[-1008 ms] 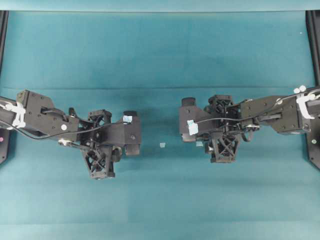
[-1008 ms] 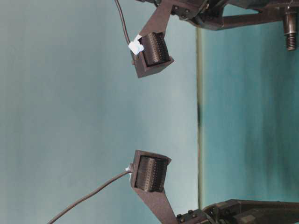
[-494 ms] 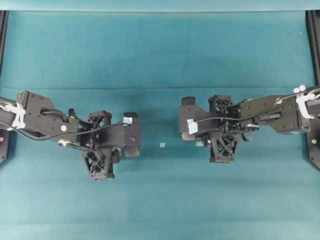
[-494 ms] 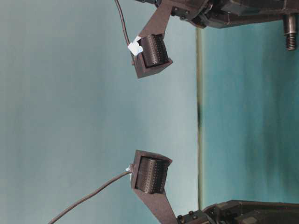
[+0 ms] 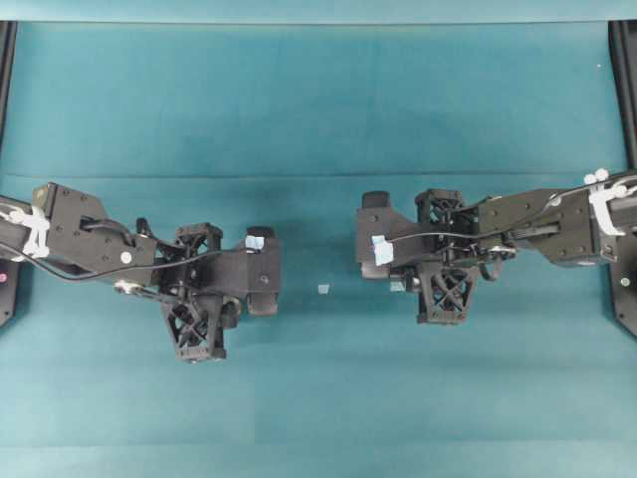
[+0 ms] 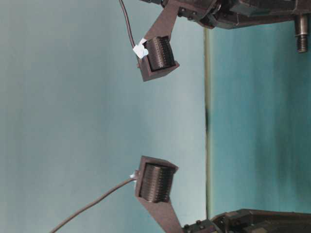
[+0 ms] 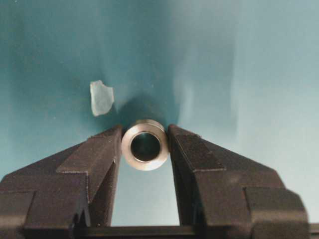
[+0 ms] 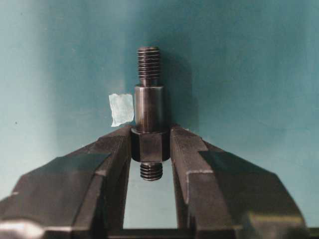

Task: Insert the washer onto the shaft with both hands.
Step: 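Close left gripper on the washer and right gripper on the shaft's hex collar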

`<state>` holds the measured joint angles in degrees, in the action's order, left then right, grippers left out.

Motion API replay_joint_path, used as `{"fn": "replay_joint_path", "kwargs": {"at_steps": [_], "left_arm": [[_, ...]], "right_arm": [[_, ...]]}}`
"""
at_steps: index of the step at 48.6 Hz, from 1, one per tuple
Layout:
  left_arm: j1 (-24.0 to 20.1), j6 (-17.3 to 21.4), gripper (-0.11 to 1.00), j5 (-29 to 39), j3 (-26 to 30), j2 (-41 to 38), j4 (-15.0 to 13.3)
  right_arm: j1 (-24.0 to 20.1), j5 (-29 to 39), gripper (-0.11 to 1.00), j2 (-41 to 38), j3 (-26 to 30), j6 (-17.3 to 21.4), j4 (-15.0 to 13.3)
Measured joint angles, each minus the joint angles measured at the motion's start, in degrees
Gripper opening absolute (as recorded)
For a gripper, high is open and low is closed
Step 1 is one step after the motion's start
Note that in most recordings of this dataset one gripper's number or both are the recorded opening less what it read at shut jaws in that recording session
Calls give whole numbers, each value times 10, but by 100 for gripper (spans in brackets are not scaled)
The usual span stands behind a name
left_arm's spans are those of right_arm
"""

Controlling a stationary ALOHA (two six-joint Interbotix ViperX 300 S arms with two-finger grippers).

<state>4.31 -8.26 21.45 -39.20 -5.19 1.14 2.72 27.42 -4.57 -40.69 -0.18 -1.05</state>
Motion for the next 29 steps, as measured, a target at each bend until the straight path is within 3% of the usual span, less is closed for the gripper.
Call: {"fn": "replay_joint_path", "kwargs": {"at_steps": [14,29], "left_arm": [[0,-1,37,0,4,25,0],[1,0,37,-3,4,37,0]], "right_arm": [[1,2,0,21,-1,0,2],[0,-4,0,39,-1,0,26]]}}
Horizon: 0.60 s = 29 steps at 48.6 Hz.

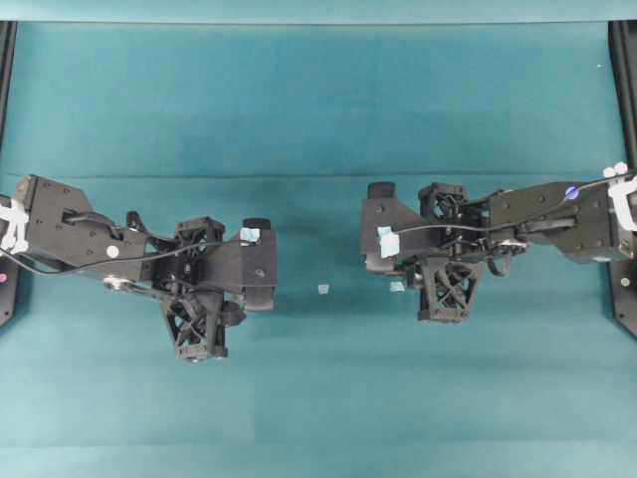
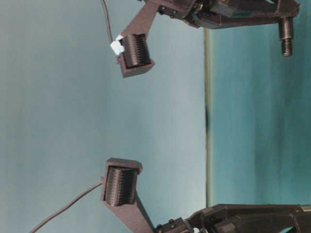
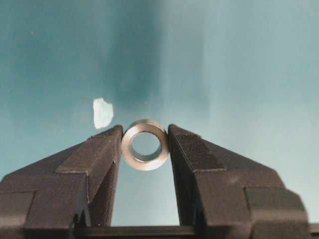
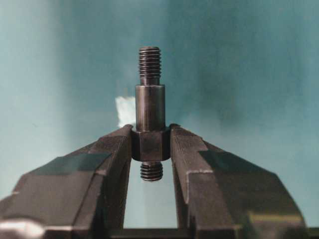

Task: Insert the washer onto the shaft with both hands.
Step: 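Close left gripper on the washer and right gripper on the shaft's hex collar, then lift washer and shaft, rotating grippers to face each other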

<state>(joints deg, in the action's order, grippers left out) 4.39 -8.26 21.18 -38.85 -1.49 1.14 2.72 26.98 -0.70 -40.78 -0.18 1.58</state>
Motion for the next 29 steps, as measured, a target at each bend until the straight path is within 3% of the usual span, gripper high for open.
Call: {"fn": "replay_joint_path", "kwargs": {"at_steps": [29], "left_arm": [[0,2,37,-61,-10,9,0]], "right_arm": [[-16,-84,0,29,-46,21,5]]}}
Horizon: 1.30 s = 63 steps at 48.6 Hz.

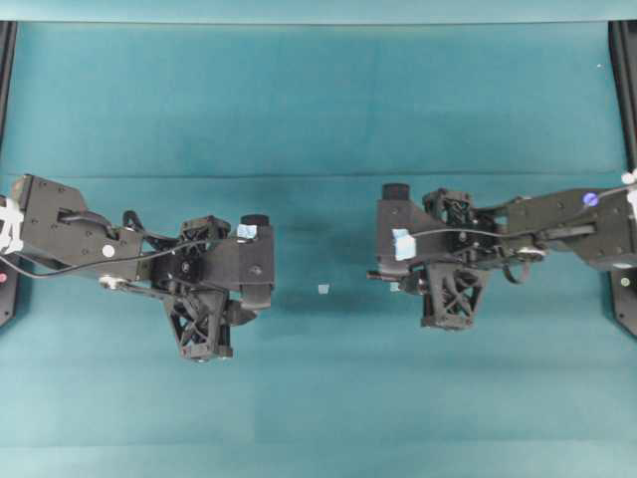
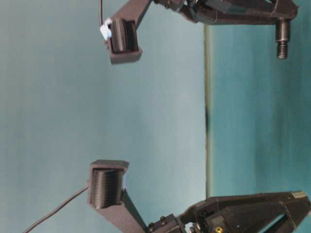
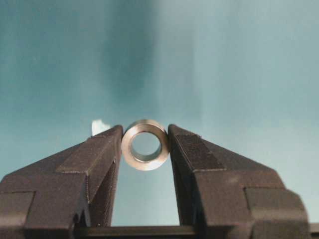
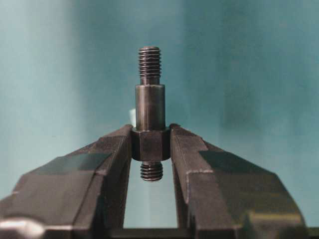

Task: Insert the washer onto the shaft with both hands.
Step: 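Lift washer and shaft, rotating grippers to face each other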

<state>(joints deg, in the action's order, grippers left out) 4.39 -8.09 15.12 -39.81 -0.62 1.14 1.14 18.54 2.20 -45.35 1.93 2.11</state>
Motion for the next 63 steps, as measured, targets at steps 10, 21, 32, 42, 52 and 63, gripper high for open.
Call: {"fn": "replay_joint_path", "kwargs": {"at_steps": [10,21,32,42,52,63], "left_arm": [[0,0,37,-75,-26,14,0],[0,0,37,-187,-69,40,0],[0,-2,37,-260,-99,56,0],[-1,-2,37,-294,-104,58,0],[-2,-2,37,-315,-104,55,0],[-1,-2,37,-320,-104,47,0]], "right_arm": [[0,-72,0,25,-44,38,1],[-5,-174,0,52,-92,68,1],[-16,-234,0,55,-120,70,1],[-18,-285,0,55,-137,70,1],[-21,-295,0,54,-140,70,1],[-39,-297,0,44,-138,70,0]]}}
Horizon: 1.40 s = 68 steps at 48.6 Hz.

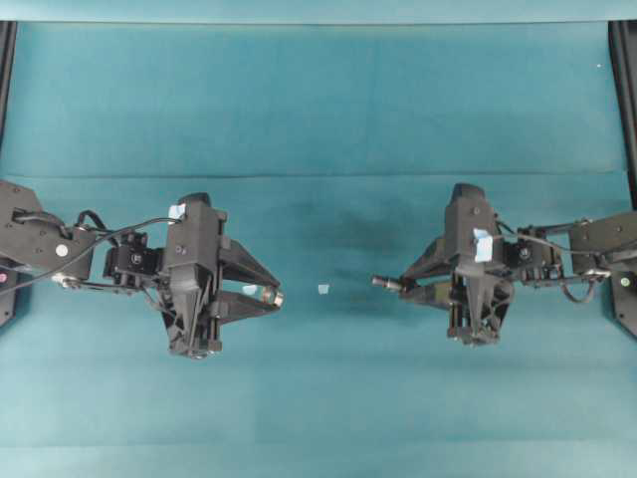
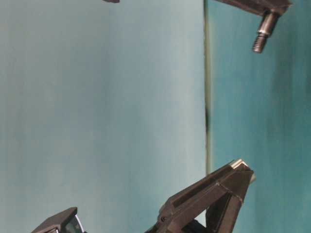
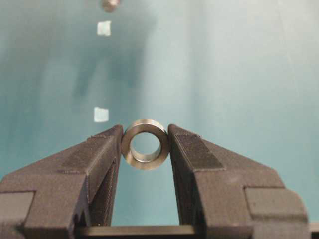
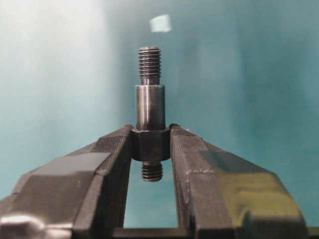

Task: Insert the washer onto the shaft with both hands.
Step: 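Lift washer and shaft, rotating grippers to face each other, then move grippers together, aligning the washer hole with the shaft tip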

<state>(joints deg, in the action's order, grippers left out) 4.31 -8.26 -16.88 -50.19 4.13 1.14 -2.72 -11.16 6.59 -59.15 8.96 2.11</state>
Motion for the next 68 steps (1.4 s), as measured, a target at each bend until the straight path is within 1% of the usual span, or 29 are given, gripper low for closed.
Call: {"fn": "replay_joint_path", "kwargs": {"at_steps": [16,27,38,68], "left_arm": [[-1,-3,37,-19,3,-19,0],[-1,-7,37,-47,6,-33,0],[-1,-7,37,-74,8,-50,0],[-2,-7,37,-95,54,-91,0]], "right_arm": [[-21,-18,0,-27,15,0,0],[-27,-44,0,-41,18,0,0],[-28,-51,0,-43,18,0,1],[-30,-69,0,-43,19,1,0]]}}
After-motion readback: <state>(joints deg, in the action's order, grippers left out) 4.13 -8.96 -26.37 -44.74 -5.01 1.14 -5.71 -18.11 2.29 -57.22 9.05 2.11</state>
